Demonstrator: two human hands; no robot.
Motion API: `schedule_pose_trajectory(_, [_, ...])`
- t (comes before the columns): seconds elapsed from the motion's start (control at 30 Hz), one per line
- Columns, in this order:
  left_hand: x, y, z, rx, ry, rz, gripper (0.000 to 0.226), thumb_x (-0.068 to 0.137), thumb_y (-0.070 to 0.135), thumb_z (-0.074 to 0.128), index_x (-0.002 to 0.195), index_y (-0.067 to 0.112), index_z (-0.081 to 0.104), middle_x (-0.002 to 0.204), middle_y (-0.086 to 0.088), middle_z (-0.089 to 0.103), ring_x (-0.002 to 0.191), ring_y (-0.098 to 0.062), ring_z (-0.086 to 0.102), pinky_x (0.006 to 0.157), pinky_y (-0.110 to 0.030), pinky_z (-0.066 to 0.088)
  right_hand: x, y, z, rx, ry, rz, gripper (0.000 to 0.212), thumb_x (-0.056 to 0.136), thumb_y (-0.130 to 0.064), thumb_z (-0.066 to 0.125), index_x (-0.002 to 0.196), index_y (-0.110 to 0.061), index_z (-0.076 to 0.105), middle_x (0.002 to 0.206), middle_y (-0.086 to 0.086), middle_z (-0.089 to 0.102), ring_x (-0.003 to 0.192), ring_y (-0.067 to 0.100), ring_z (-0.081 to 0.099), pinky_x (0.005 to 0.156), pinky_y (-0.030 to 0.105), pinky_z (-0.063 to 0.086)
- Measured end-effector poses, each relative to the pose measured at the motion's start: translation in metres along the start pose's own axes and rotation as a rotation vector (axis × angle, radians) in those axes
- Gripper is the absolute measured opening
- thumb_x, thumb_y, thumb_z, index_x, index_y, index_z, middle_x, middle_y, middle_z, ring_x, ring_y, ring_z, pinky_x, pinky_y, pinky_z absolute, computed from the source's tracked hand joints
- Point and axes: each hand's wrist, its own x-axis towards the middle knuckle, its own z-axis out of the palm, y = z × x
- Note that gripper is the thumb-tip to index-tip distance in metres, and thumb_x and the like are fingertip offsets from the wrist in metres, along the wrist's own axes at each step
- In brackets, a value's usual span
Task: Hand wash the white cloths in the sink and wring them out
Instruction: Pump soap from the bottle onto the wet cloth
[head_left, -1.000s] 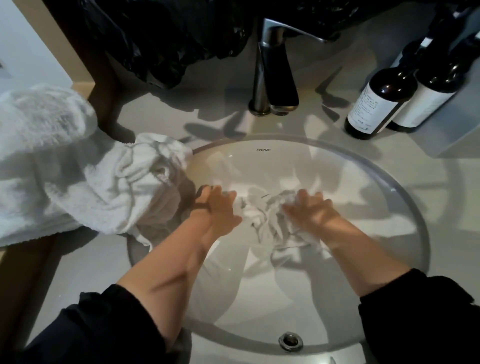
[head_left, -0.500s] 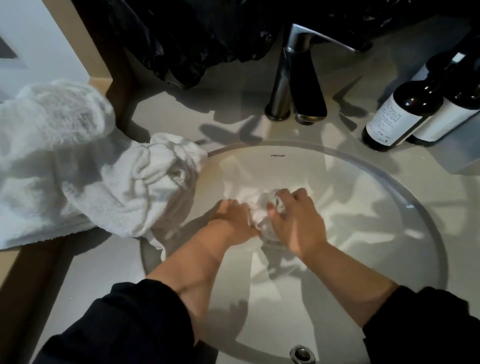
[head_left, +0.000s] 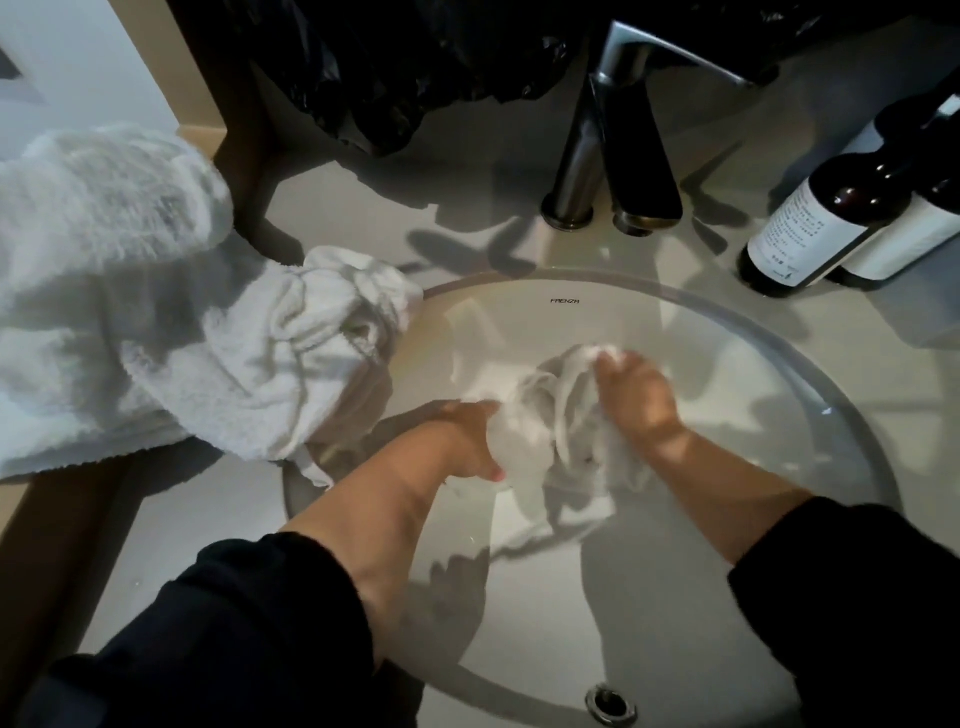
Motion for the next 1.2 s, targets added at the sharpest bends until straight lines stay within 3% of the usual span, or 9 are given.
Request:
schedule_pose_trajectory(0.1, [0.005,0.002,0.003,0.034,-0.067,0.029,0.093,0.08,0.019,0.074,0.153,0.022,0.015,0.15,-0.004,0.037,0.129,-0.023,0.045,0.096,-0.028,0.045,-0.022,-0.005,-0.017,0.26,0.115,-0.009,0.033,0.095,-0.042,0.042,0.097,-0.012,0.055,0.096,0.018,0.06,0.092,0.037,0.059,0.081,0.038,0.047])
schedule_pose_trajectory(0.2, [0.005,0.003,0.0,0.13,-0.035,-0.037,0.088,0.077,0.023,0.077,0.147,0.017,0.025,0.143,-0.007,0.044,0.121,-0.026,0.052,0.091,-0.032,0.048,-0.055,-0.027,0.018,-0.129,0.061,-0.315,0.037,0.097,-0.036,0.035,0.119,-0.014,0.054,0.11,0.012,0.051,0.092,0.032,0.055,0.066,0.032,0.042])
schedule_pose_trajectory(0.3, [0.0,0.003,-0.005,0.22,0.058,-0.118,0.066,0.077,0.034,0.076,0.129,0.012,0.043,0.126,-0.005,0.053,0.115,-0.026,0.054,0.079,-0.03,0.043,-0.049,-0.032,0.044,-0.342,0.011,-0.468,0.043,0.086,-0.036,0.034,0.102,-0.012,0.065,0.093,0.013,0.058,0.07,0.03,0.059,0.04,0.025,0.033])
schedule_pose_trajectory(0.5, [-0.003,0.0,-0.002,0.148,0.168,-0.139,0.054,0.081,0.04,0.07,0.124,0.014,0.051,0.121,-0.006,0.058,0.114,-0.025,0.054,0.082,-0.028,0.043,-0.017,-0.023,0.051,-0.37,-0.099,-0.414,0.039,0.086,-0.038,0.048,0.11,-0.009,0.055,0.103,0.014,0.052,0.078,0.034,0.059,0.057,0.036,0.05])
schedule_pose_trajectory(0.77, [-0.003,0.011,0.001,0.145,0.376,-0.104,0.052,0.089,0.035,0.064,0.129,0.015,0.039,0.131,-0.007,0.049,0.119,-0.027,0.051,0.094,-0.034,0.042,-0.037,-0.015,-0.016,0.032,-0.308,-0.284,0.044,0.096,-0.024,0.048,0.138,-0.014,0.041,0.133,0.01,0.043,0.113,0.024,0.052,0.099,0.036,0.042])
schedule_pose_trajectory(0.87, [-0.007,0.011,0.001,0.147,0.356,-0.107,0.053,0.089,0.036,0.063,0.131,0.015,0.038,0.133,-0.008,0.047,0.122,-0.026,0.049,0.096,-0.035,0.041,-0.033,-0.032,-0.075,0.586,0.091,-0.045,0.03,0.088,-0.001,0.046,0.099,-0.024,0.063,0.1,0.004,0.062,0.088,0.023,0.058,0.082,0.034,0.048])
schedule_pose_trajectory(0.93, [-0.009,0.011,0.003,0.149,0.362,-0.111,0.056,0.091,0.037,0.061,0.136,0.018,0.034,0.138,-0.006,0.044,0.126,-0.025,0.046,0.097,-0.036,0.04,-0.027,-0.046,-0.116,0.805,0.238,0.003,0.038,0.086,0.006,0.043,0.103,-0.025,0.058,0.091,-0.006,0.057,0.084,0.021,0.056,0.077,0.037,0.048])
schedule_pose_trajectory(1.03, [-0.014,0.012,0.005,0.14,0.426,-0.107,0.055,0.092,0.035,0.059,0.137,0.02,0.031,0.139,-0.004,0.043,0.125,-0.024,0.046,0.096,-0.036,0.04,-0.018,-0.065,-0.156,0.969,0.245,0.015,0.049,0.089,0.01,0.04,0.129,-0.015,0.051,0.097,-0.008,0.052,0.079,0.015,0.051,0.068,0.029,0.05])
schedule_pose_trajectory(1.2, [-0.019,0.015,0.005,0.096,0.413,-0.162,0.057,0.089,0.04,0.063,0.136,0.021,0.037,0.138,-0.003,0.047,0.126,-0.023,0.048,0.1,-0.037,0.043,-0.012,-0.097,-0.19,1.099,0.169,0.139,0.032,0.094,0.002,0.042,0.124,0.003,0.054,0.08,-0.003,0.046,0.066,0.011,0.045,0.057,0.027,0.045])
